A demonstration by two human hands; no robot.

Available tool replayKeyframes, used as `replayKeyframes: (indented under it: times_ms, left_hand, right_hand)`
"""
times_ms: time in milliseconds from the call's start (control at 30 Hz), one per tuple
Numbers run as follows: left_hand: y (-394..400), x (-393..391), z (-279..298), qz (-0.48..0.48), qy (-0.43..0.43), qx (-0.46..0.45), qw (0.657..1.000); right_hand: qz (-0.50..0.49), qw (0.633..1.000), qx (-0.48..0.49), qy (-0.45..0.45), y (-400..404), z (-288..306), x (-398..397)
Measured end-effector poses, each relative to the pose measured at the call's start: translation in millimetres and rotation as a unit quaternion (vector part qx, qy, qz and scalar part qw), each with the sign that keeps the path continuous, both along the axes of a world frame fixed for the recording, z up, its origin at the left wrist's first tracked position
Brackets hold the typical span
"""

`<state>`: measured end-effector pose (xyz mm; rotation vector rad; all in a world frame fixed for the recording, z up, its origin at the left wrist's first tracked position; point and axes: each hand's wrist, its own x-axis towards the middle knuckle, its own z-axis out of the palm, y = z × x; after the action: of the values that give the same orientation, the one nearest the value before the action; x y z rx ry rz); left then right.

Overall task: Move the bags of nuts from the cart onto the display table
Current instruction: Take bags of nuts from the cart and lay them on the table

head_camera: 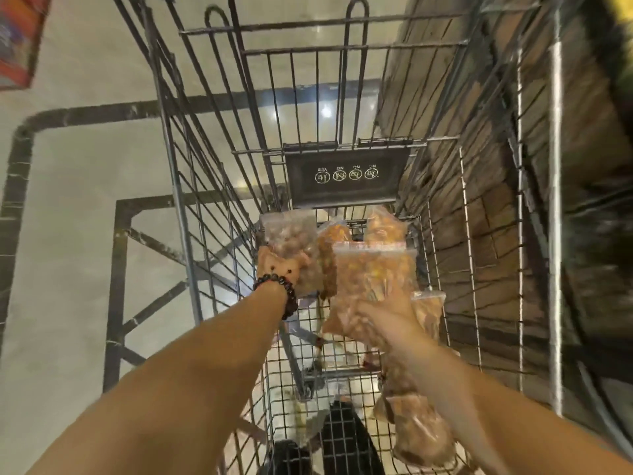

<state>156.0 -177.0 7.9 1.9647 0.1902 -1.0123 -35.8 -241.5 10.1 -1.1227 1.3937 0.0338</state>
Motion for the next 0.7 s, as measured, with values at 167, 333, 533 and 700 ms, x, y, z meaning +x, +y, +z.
replayKeyframes:
  times_ms: [167,333,533,700]
  left_hand:
    - [20.3,-22.6,84.9,-0.087,0.059,-0.114,0.988]
    - [42.9,-42.4,186.4,-0.174,0.031,-0.222,0.959]
    - [58.4,-88.5,311.4,-0.259,-0.002,-0.313,0.914]
    - [54.0,-152.5,390.9,-0.325,-0.044,-0.362,0.873]
  right_hand:
    - [-0.039,0.990,-0.120,-0.064,-13.2,105.0,-29.2]
    - [-0.072,0.966,-0.221,-0.117,3.7,216.5,-83.0]
    - [-0.122,0.929,-0.320,-0.141,39.0,347.0,-148.8]
    - [-0.187,0.898,-0.371,-0.145,55.3,416.4,-214.5]
